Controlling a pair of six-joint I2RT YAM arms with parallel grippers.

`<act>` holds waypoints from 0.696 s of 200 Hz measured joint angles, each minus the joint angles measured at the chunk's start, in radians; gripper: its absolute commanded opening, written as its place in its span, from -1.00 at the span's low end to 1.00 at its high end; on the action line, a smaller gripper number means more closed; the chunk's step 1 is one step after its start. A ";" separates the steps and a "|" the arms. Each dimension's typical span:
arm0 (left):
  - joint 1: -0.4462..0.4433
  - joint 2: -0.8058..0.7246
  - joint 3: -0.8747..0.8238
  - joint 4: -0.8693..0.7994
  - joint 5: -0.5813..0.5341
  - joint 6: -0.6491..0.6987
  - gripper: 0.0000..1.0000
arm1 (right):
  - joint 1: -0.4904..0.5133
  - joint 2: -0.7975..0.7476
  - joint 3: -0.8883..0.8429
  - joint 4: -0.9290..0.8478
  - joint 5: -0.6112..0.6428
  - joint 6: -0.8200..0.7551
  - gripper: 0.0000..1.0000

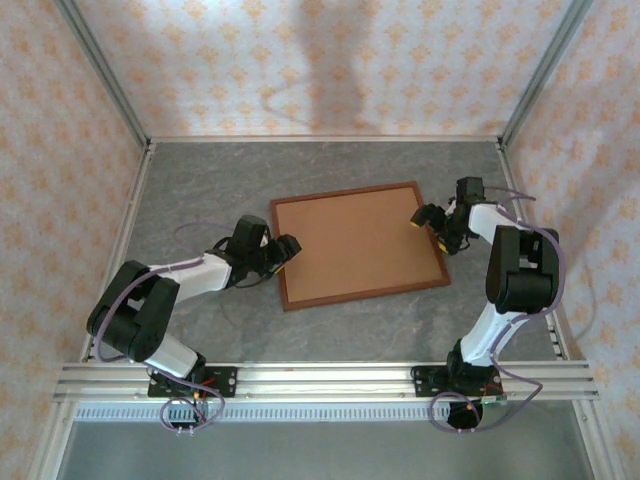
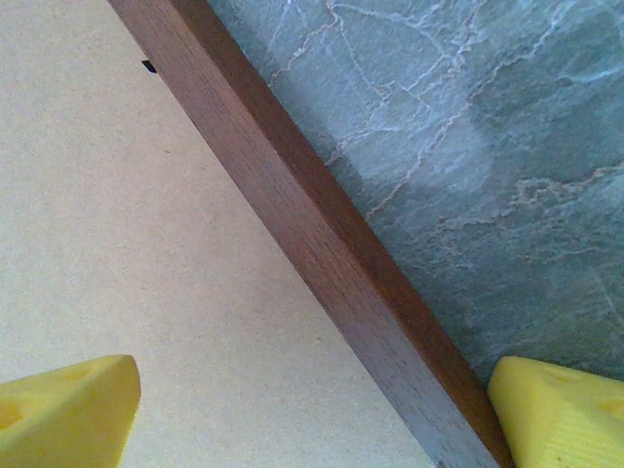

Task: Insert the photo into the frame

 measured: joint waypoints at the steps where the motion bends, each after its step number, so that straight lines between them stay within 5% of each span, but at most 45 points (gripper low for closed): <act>1: 0.000 0.000 0.000 0.000 0.000 0.000 0.34 | 0.000 0.000 0.000 0.000 0.000 0.000 0.87; 139: -0.011 0.073 0.081 -0.011 -0.023 0.058 0.34 | 0.002 0.001 -0.001 0.019 0.035 0.015 0.86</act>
